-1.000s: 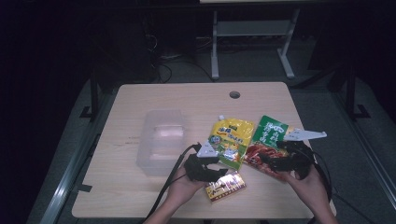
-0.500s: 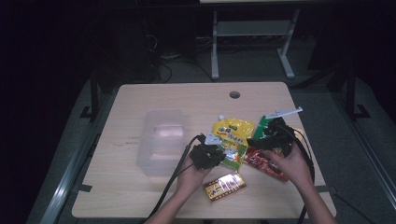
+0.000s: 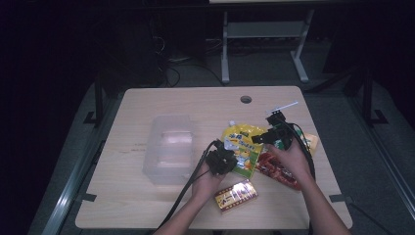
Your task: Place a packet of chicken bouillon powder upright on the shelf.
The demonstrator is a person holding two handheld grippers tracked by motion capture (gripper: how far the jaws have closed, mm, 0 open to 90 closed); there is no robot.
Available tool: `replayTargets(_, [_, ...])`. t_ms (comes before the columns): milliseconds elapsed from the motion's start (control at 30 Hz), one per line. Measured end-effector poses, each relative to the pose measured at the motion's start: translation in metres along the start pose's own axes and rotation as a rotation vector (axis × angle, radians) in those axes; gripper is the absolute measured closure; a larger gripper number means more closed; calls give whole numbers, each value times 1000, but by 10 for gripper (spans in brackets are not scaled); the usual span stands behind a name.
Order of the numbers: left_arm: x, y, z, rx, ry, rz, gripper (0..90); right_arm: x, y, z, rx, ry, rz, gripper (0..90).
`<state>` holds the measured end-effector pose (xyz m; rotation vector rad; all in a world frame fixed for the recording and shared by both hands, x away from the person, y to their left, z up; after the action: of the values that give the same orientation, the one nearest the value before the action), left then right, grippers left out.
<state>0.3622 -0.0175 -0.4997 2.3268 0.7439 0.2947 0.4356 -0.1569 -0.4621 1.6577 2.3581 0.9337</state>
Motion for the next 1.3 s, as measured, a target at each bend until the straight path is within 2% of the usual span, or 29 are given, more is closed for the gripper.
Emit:
replayTargets(67, [0, -1, 2, 12, 5, 8, 853, -1, -1, 4, 14, -6, 13, 202])
replayTargets(133, [-1, -2, 5, 20, 6, -1, 853, -6, -2, 11, 28, -11, 23, 204])
replayTargets(300, [-2, -2, 7, 37, 13, 12, 853, -17, -5, 28, 61, -10, 87, 233])
replayTargets(433, [-3, -2, 8, 34, 9, 9, 849, -20, -7, 34, 78, -22, 102, 236])
replayTargets(533, [-2, -2, 8, 44, 17, 29, 849, -26, -9, 40, 88, -34, 113, 248])
replayTargets(867, [-2, -2, 9, 64, 17, 39, 850, -29, -9, 48, 95, -44, 130, 284])
replayTargets(900, [-1, -2, 9, 64, 20, 50, 850, -30, -9, 49, 95, -39, 144, 289])
replayTargets(933, [-2, -2, 9, 63, 15, 30, 850, -30, -9, 49, 94, -29, 154, 291])
replayTargets(1200, [-3, -2, 10, 61, 20, 39, 853, -27, -10, 51, 95, 2, 163, 355])
replayTargets(1233, [-3, -2, 10, 62, 20, 41, 853, -26, -10, 52, 99, 30, 176, 377])
replayTargets(1300, [-3, -2, 10, 62, 18, 40, 853, -25, -11, 53, 104, 39, 181, 380])
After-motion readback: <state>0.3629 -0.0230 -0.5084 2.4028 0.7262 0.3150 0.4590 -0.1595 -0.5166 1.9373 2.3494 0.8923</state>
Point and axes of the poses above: each handheld gripper's, and its own axes: z roughly forward along the jaws, y roughly out of its top, x roughly to its left, the point moved 8 cm from there along z, roughly forward along the jaws, and after that the axes turned 5 degrees about z, right-handed, at the moved point
